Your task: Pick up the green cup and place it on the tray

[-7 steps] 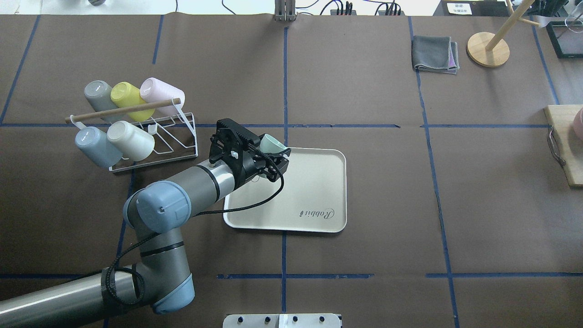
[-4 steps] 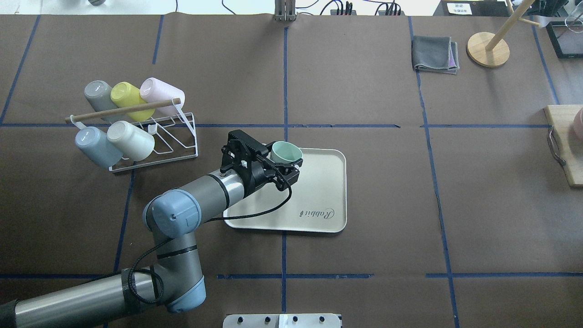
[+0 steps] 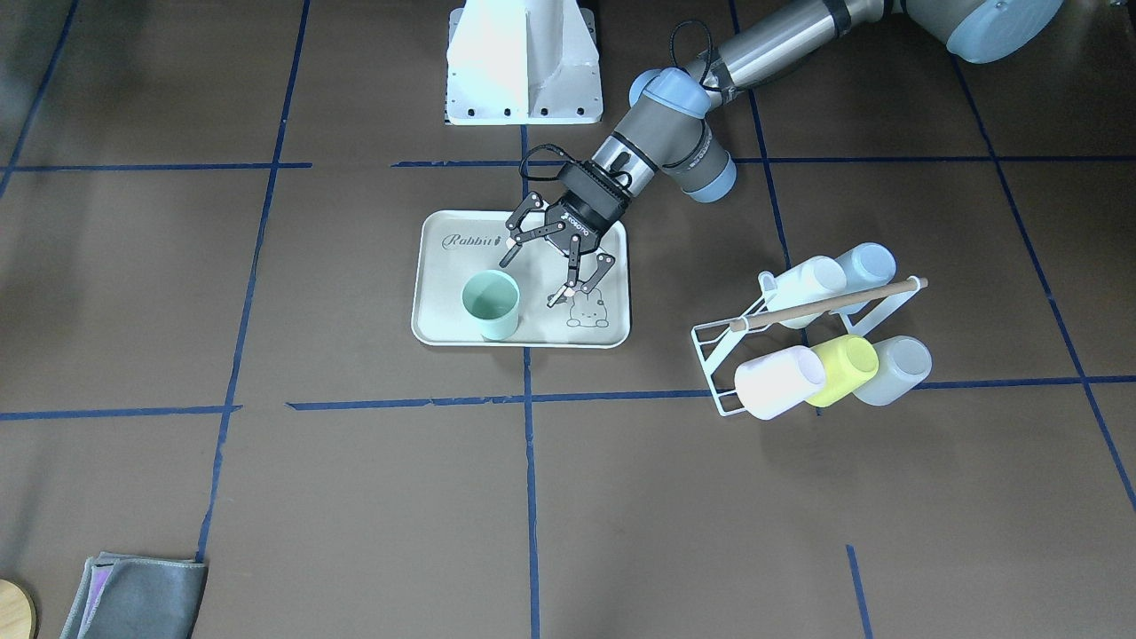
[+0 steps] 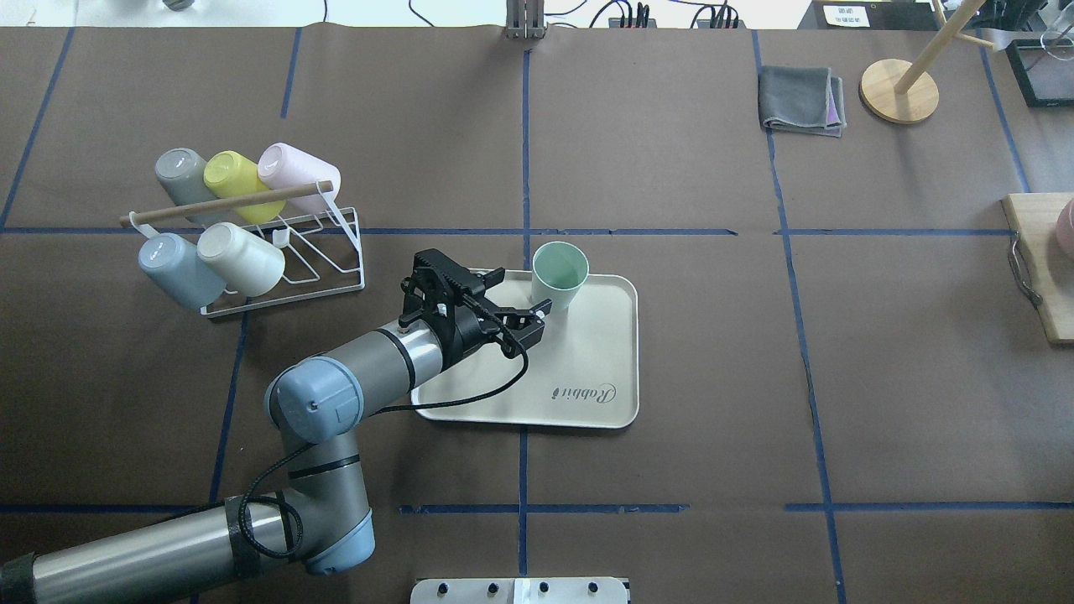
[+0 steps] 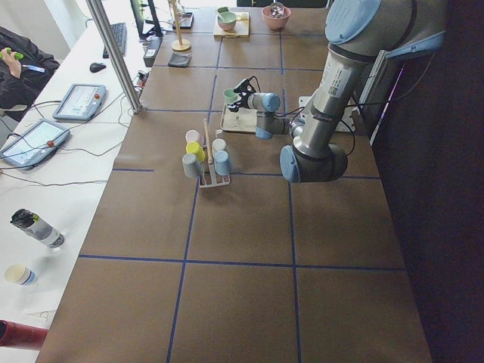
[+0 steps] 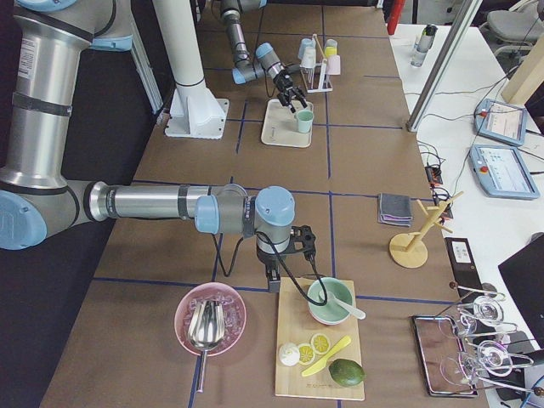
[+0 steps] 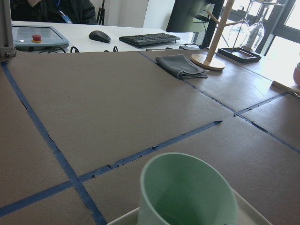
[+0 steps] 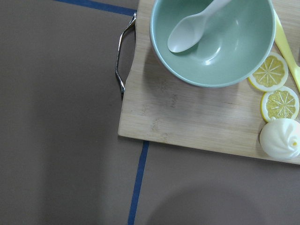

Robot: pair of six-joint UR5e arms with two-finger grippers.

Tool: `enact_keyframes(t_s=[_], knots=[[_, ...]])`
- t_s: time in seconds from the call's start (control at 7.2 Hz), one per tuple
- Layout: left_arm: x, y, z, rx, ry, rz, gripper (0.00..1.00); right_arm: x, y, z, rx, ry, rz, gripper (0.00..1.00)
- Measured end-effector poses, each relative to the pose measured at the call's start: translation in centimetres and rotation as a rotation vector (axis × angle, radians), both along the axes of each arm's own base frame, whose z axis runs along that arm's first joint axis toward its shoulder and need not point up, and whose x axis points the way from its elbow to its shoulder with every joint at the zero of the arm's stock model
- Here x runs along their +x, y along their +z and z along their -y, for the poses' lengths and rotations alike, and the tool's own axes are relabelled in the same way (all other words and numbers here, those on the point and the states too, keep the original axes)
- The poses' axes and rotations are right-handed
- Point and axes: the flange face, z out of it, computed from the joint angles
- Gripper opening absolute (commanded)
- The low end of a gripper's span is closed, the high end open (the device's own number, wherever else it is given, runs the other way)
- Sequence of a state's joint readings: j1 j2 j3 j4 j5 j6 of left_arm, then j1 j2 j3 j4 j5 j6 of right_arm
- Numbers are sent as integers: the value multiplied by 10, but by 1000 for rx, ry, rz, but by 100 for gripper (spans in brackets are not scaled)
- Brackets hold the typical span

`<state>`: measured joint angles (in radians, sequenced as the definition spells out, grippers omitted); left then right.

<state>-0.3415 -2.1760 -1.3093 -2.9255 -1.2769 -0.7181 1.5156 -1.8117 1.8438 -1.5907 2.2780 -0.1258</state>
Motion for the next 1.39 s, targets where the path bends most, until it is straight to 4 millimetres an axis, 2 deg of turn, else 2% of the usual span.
enact_keyframes(t_s=[0.42, 0.69, 0.83, 1.11, 1.39], knots=[[-7, -10, -1, 16, 3, -19, 95, 0, 0, 0, -1, 1, 0, 100], [-28, -20, 3, 47, 8, -24, 99, 0, 0, 0, 0, 1, -1, 100], [-44, -13, 16, 54, 31, 10, 99, 0, -1, 1, 2, 1, -1, 100], [-103, -5, 53, 48, 107, 118, 100, 0, -2, 1, 6, 1, -1, 100], [-174, -20, 71, 56, 187, 261, 100, 0, -5, 3, 12, 1, 0, 100]])
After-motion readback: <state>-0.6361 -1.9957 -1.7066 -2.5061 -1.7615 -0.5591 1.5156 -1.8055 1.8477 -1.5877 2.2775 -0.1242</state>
